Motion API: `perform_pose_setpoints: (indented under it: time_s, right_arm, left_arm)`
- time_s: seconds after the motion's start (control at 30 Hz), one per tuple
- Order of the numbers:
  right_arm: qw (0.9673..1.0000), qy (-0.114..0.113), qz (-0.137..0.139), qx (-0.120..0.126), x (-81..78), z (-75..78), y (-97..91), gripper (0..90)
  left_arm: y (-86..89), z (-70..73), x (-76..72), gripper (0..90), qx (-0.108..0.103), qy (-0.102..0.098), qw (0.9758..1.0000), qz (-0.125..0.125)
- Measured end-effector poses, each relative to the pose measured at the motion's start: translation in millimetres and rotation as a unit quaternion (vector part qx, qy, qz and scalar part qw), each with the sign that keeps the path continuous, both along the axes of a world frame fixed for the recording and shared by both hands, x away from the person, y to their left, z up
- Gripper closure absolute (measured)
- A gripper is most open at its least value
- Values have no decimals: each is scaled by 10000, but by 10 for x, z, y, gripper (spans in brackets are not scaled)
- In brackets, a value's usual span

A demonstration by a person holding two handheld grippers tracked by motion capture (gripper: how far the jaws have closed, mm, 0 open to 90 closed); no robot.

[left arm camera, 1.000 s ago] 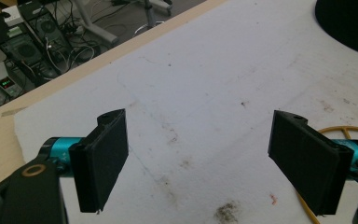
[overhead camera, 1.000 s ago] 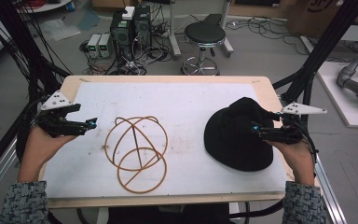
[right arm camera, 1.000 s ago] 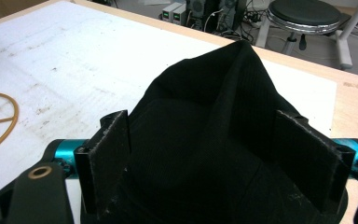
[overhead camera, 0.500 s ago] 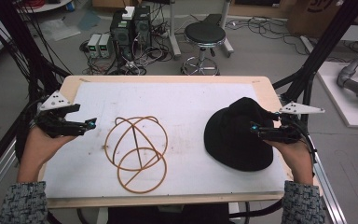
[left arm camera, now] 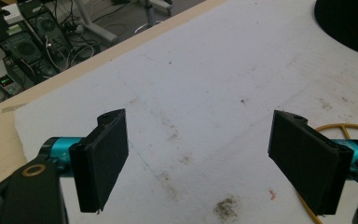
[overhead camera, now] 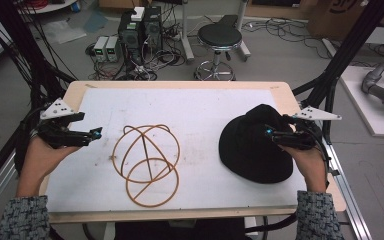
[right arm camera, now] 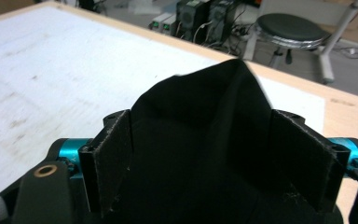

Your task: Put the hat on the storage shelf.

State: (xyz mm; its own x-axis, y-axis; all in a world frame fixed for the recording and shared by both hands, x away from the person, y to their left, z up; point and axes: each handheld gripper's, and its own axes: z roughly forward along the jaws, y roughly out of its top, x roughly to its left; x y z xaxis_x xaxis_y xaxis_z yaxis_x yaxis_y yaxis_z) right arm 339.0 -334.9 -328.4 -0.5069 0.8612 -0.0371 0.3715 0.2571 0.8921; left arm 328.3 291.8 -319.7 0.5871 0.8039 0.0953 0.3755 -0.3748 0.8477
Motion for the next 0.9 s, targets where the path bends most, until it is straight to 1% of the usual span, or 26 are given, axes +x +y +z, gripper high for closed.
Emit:
perform_pose_setpoints:
  time_s: [0.07,0.1,0.17,0.2,0.27,0.3,0.33,0.4,0.43,0.47,0.53,0.57,0.7,0.73,0.8,0.87,0.9]
  right_arm:
    - [9998,-135,-121,6,21,-13,-4,235]
    - [9997,-142,-163,58,32,-21,-5,239]
    - [9997,-137,-180,70,41,-29,-7,239]
    - [9996,-117,-234,55,68,-62,-3,245]
    - [9996,-96,-240,84,85,-89,6,250]
    - [9995,-155,-262,49,97,-105,7,253]
    - [9995,-155,-262,49,97,-105,7,253]
    - [9989,-277,-366,78,119,-134,6,255]
    - [9989,-277,-366,78,119,-134,6,255]
    - [9979,-443,-443,137,138,-143,2,254]
    - [9974,-495,-503,168,154,-138,0,255]
    - [9968,-568,-537,190,169,-136,1,255]
    - [9962,-621,-564,217,206,-143,2,257]
    - [9965,-579,-557,244,213,-149,3,259]
    - [9963,-581,-565,271,222,-163,-7,264]
    - [9962,-542,-558,383,224,-176,-16,269]
    - [9962,-542,-558,383,224,-176,-16,269]
  left_arm:
    - [3,0,-3,204,6,4,10000,-4]
    - [3,0,-4,204,2,9,10000,4]
    - [2,-1,-5,203,-2,6,10000,15]
    - [3,-1,-6,204,-1,7,10000,21]
    - [3,-1,-7,204,-30,0,10000,15]
    - [3,-1,-7,204,-30,0,10000,15]
    - [4,0,-7,204,-29,2,10000,6]
    - [4,1,-8,203,-19,2,10000,8]
    - [4,2,-8,203,-21,3,10000,8]
    - [5,1,-7,204,-14,5,10000,10]
    - [7,1,-4,204,4,18,10000,6]
    - [5,-1,-3,203,-3,21,10000,2]
    - [-2,-3,-3,204,-5,16,10000,-22]
    - [-3,-2,-5,204,-1,14,10000,-18]
    - [0,0,-7,203,3,14,10000,-16]
    - [1,0,-7,203,3,16,10000,-12]
    - [1,-1,-8,203,-6,17,10000,-12]
